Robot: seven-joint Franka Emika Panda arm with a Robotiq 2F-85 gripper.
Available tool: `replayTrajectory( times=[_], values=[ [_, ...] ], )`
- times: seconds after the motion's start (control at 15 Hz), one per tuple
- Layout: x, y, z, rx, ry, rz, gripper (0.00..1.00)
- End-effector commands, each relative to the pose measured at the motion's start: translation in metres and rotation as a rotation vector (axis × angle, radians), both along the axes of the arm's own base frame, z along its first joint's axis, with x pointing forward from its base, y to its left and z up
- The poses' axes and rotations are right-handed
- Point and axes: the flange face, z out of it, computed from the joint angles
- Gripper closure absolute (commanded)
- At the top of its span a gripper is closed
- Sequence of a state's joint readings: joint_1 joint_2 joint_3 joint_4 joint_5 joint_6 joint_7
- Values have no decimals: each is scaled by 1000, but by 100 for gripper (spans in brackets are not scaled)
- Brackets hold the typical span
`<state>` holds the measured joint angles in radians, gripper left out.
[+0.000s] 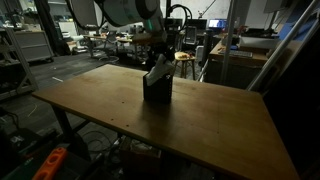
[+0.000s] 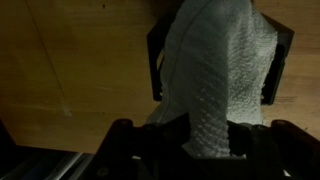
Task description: Put the towel in the box
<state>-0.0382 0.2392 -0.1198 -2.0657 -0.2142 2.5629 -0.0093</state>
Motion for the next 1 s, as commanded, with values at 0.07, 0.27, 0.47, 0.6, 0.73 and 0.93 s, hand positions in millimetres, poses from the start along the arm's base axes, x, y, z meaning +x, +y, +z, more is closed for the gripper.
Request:
replayTrajectory(
  times=[0.07, 0.27, 0.47, 0.6, 0.73, 0.93],
  values=[
    [-3, 14, -20, -3, 35, 6, 87],
    [-2, 19, -41, 6, 66, 17, 87],
    [-1, 17, -61, 13, 99, 20, 87],
    [0, 16, -71, 20, 115, 22, 87],
    [1, 15, -75, 33, 122, 24, 87],
    [0, 17, -79, 73, 133, 36, 87]
  ],
)
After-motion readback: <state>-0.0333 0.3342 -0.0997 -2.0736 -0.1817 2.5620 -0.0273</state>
